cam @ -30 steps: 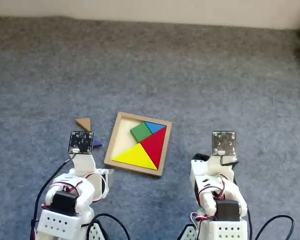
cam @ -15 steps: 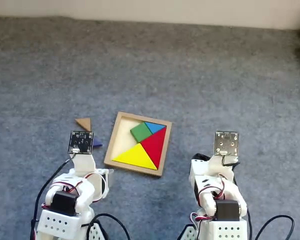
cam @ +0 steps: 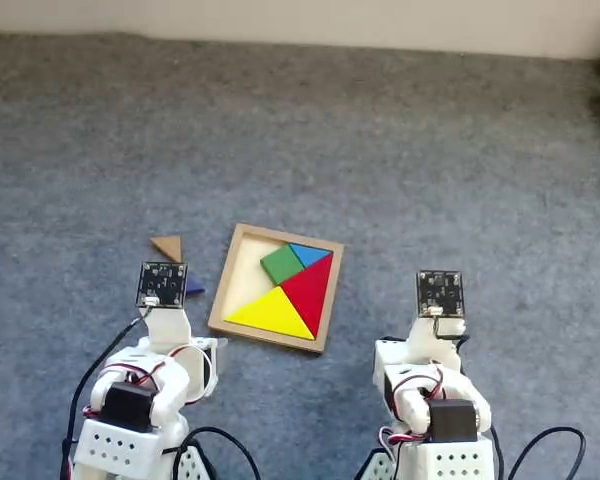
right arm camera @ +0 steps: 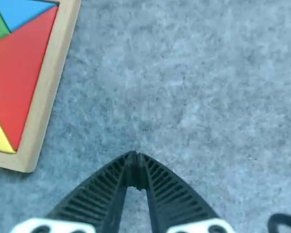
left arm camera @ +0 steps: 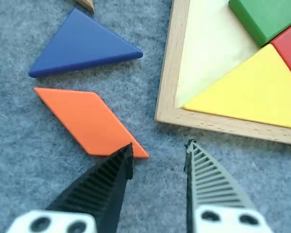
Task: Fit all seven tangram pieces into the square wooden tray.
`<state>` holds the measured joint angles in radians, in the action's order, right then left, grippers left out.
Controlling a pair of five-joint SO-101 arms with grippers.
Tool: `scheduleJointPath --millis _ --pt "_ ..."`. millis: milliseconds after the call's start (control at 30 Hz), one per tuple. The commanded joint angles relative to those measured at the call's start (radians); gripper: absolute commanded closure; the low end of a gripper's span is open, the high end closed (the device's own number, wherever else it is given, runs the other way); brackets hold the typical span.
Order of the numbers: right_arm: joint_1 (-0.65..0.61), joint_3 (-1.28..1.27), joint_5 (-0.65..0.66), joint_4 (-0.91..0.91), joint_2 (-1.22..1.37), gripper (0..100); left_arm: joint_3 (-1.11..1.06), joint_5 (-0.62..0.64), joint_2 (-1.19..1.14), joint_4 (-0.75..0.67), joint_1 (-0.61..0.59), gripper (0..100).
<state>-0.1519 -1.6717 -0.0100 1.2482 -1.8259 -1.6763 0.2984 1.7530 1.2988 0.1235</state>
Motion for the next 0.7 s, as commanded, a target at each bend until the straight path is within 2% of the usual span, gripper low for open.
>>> scheduleJointPath --millis 0,367,533,667 --pt "-0.012 -0.148 -0.009 0.004 -0.008 99.3 -0.022 0.005 0.019 0.006 0.008 82" --pt "-0.012 -0.148 -0.009 0.004 -0.008 99.3 0.002 -0.002 0.019 0.009 0.008 82" --pt "-0.012 -0.148 -0.009 0.004 -0.008 99.3 0.124 -0.199 0.019 0.051 -0.001 82" --pt "-0.012 -0.148 -0.009 0.004 -0.008 99.3 0.225 -0.275 0.019 0.08 -0.054 82"
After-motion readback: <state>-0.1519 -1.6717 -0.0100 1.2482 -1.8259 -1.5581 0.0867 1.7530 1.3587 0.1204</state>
